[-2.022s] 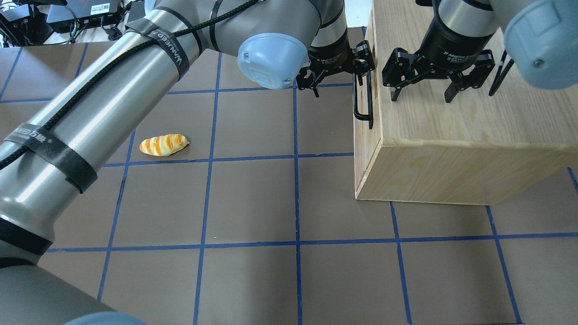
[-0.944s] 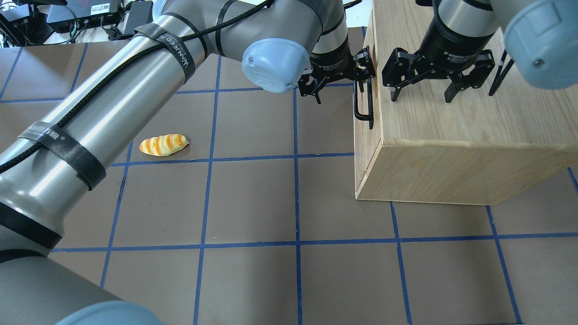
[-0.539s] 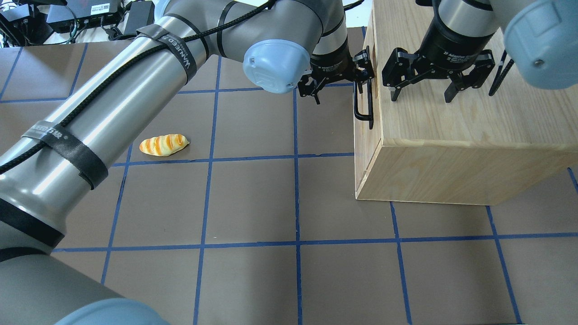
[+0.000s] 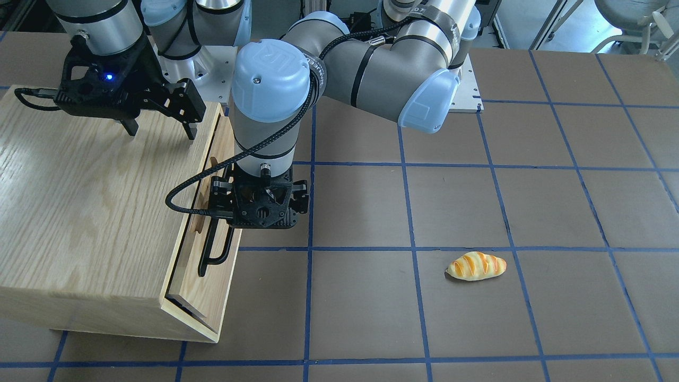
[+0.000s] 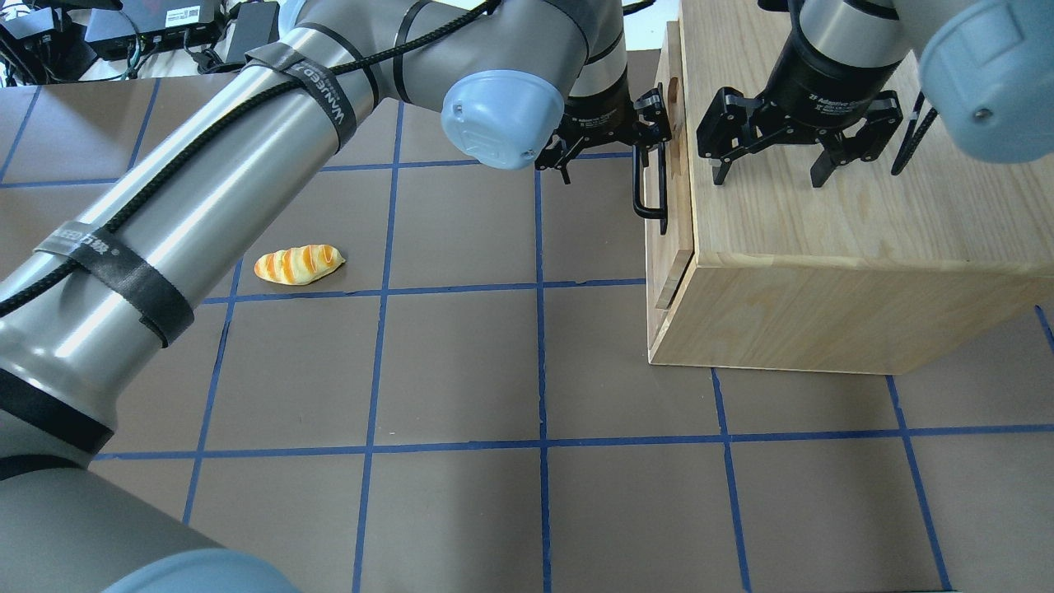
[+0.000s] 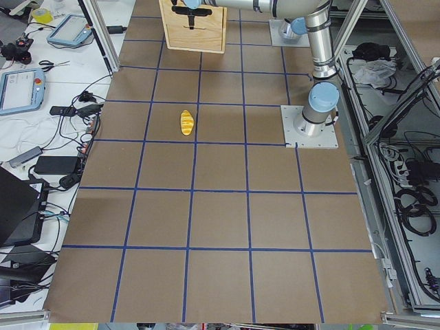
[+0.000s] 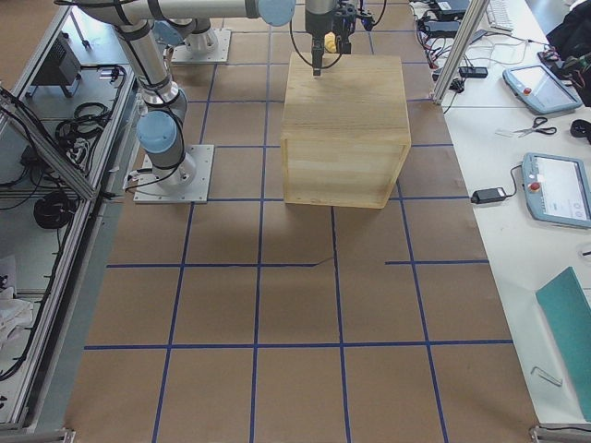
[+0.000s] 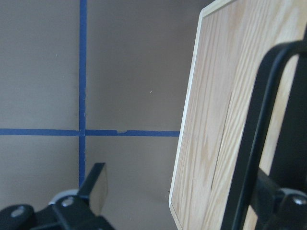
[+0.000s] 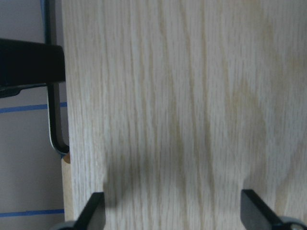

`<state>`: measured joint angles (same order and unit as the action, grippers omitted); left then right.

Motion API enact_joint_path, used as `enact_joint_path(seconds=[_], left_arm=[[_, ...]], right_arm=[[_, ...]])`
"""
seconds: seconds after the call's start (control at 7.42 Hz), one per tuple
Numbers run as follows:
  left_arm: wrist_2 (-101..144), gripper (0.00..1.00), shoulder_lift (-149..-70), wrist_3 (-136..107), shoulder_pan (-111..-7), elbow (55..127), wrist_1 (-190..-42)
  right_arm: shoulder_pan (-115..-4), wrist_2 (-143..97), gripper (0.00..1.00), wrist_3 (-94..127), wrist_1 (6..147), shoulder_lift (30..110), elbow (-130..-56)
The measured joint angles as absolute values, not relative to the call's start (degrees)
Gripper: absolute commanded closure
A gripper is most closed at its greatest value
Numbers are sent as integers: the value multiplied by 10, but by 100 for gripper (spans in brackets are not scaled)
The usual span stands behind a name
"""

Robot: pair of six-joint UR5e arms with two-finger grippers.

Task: Open upper drawer
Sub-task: 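Pull the drawer handle outward with the left gripper, sliding the drawer open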

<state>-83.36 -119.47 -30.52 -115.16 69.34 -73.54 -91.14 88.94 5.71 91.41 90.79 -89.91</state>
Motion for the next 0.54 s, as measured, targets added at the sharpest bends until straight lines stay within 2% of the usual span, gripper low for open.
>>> enact_joint_path(seconds=[0.54], left_arm=[[-854, 0, -1185, -304, -1148, 696, -737]], right_arm=[[-911, 889, 0, 57, 914, 908, -899]])
